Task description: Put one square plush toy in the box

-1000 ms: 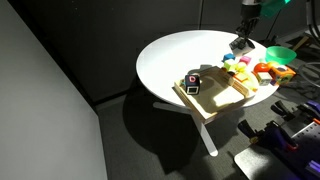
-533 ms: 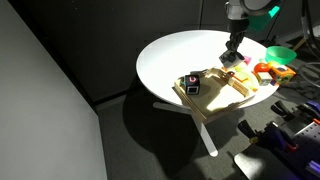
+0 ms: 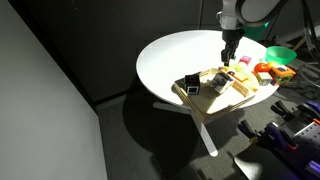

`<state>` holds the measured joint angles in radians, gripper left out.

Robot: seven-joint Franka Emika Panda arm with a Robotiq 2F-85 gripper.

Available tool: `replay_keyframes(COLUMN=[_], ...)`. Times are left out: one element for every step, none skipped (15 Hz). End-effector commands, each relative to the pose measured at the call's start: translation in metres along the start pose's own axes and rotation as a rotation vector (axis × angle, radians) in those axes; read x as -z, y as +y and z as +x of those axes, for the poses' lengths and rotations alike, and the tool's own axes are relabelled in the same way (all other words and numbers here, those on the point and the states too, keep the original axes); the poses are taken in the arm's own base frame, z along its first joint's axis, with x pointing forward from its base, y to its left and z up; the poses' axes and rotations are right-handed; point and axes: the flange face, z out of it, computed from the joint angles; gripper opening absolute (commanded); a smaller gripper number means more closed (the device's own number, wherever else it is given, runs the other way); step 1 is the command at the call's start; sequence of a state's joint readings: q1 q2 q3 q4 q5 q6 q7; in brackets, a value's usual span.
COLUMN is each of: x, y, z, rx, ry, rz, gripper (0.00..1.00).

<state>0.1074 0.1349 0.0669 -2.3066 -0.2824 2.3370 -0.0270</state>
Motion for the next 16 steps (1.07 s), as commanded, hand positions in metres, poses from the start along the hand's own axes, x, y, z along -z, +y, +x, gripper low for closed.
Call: replay_keyframes(x=[0.020,0.025,0.030,0.035,0.039,0.044,0.047,0.052,0.056,0.060,0.064,0.068,0.072,0.077,0.083,0.090], y=[0.004,0.005,0.005,0.005,0.005,0.005,0.006,0.006,0.007,0.007,0.008,0.009,0.009,0.010,0.011,0.013], z=[-0.014,-0.016,-0.018,-0.022,-0.025,-0.029,-0.032,-0.037,-0.041,-0.047,-0.052,-0.058,-0.063,-0.068,-0.072,-0.077], rx=[0.035,0.042,0.048,0.062,0.071,0.074,0.079,0.080,0.084,0.085,0.086,0.082,0.072,0.056,0.040,0.007], ry=[0.020,0.027,0.032,0.030,0.027,0.020,0.013,0.003,-0.008,-0.016,-0.029,-0.041,-0.048,-0.050,-0.046,-0.032], rz=[0.002,0.001,0.002,0.011,0.020,0.025,0.031,0.033,0.034,0.033,0.035,0.031,0.031,0.033,0.032,0.041], gripper=[0.90,0.98,1.00,1.00,1.00,1.00,1.00,1.00,1.00,1.00,1.00,1.00,1.00,1.00,1.00,1.00])
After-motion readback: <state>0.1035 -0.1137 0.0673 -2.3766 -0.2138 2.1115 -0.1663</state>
